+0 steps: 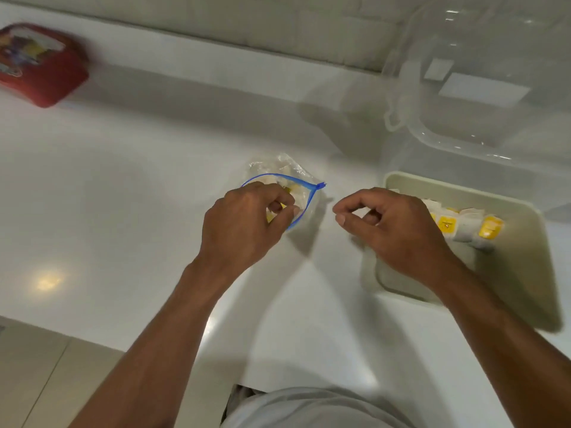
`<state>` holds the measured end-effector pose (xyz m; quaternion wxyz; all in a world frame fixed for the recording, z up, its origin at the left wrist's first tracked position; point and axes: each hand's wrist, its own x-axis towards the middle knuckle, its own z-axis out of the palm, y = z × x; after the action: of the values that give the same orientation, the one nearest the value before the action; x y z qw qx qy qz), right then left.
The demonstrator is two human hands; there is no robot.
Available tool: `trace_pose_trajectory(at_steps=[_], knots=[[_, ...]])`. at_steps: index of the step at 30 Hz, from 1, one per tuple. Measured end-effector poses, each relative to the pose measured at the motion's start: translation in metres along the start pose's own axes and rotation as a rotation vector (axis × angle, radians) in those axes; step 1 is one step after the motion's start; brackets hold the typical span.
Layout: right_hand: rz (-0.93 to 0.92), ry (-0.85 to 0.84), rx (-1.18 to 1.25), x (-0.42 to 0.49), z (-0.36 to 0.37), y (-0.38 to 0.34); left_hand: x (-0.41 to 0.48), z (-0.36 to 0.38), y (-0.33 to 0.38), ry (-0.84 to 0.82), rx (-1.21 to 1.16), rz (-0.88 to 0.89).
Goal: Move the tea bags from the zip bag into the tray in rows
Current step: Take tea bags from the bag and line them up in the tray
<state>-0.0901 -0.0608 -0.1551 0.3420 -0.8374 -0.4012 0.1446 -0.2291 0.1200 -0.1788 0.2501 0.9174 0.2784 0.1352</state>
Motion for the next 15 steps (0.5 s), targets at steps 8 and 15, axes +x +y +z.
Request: trace_pose_trajectory(at_steps=[8,15], knots=[[-0.017,-0.142,-0.232,0.034,0.058,-0.020,0.001,0.013,-0.034,-0.027,0.349,0.080],[0.211,-0.070,-0.626,0.029,0.093,-0.015,-0.008,0.025,-0.053,-0.109,0.468,0.149]])
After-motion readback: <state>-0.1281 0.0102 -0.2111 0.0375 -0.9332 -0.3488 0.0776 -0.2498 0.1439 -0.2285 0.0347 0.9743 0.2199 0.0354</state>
